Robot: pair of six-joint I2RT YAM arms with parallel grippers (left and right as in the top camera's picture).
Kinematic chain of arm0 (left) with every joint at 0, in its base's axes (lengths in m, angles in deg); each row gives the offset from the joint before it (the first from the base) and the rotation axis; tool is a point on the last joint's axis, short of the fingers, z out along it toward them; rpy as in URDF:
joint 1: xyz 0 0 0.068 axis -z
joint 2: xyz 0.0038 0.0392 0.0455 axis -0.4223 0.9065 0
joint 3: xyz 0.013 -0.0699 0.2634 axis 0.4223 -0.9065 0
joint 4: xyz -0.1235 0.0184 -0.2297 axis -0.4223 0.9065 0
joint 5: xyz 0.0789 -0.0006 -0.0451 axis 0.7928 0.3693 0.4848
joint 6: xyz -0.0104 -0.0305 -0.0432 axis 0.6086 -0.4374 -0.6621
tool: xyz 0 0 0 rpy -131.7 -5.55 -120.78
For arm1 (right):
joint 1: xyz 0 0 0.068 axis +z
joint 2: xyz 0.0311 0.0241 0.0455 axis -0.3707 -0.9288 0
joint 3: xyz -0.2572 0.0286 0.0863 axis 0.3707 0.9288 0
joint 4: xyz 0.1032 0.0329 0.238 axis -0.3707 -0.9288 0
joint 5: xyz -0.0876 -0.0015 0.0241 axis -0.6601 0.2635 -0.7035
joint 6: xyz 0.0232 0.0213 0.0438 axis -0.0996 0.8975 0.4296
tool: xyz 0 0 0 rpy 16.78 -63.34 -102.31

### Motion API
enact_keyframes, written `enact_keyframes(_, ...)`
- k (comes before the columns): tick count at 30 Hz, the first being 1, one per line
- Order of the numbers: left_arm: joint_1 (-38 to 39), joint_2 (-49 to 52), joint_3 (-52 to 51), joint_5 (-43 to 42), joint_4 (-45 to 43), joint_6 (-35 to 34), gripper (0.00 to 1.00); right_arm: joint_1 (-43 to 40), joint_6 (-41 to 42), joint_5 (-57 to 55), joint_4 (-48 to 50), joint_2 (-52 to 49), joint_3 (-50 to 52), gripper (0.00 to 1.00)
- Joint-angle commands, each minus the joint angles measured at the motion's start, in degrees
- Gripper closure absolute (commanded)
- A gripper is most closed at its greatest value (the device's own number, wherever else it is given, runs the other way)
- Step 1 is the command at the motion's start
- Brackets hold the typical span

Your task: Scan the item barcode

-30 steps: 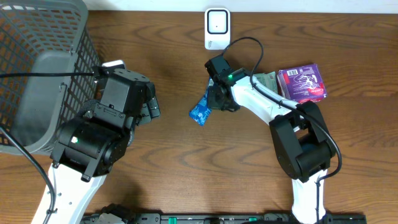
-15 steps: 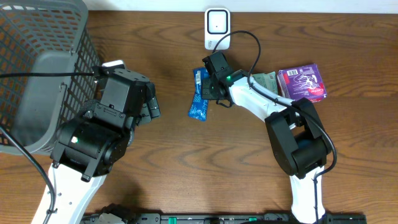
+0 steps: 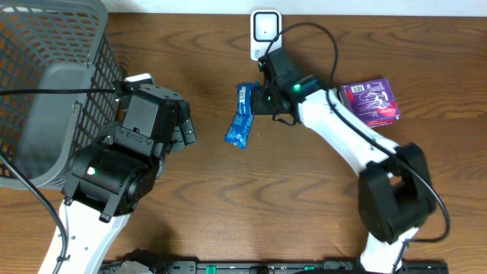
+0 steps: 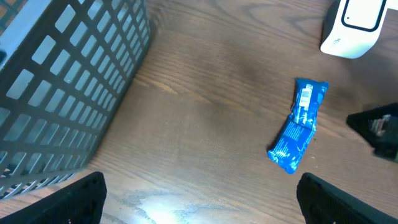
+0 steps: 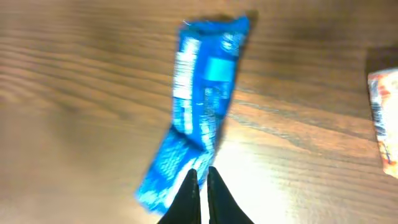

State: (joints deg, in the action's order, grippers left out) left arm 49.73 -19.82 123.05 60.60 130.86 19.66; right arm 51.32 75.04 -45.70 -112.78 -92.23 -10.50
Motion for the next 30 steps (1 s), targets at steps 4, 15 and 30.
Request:
enact_keyframes(4,-0.3,0.0,0.3,0.6,0.2,0.6,0.02,4.9,-0.6,2.4,-0.6,-4.3,0.2,0.99)
enact_keyframes(15,-0.3,0.0,0.3,0.6,0.1,0.6,0.02,8.3,-0.7,3.0,-5.0,-10.7,0.0,0.99)
enact_keyframes(30,-0.3,0.0,0.3,0.6,0.1,0.6,0.02,3.9,-3.3,-11.3,1.7,0.2,-1.9,0.98)
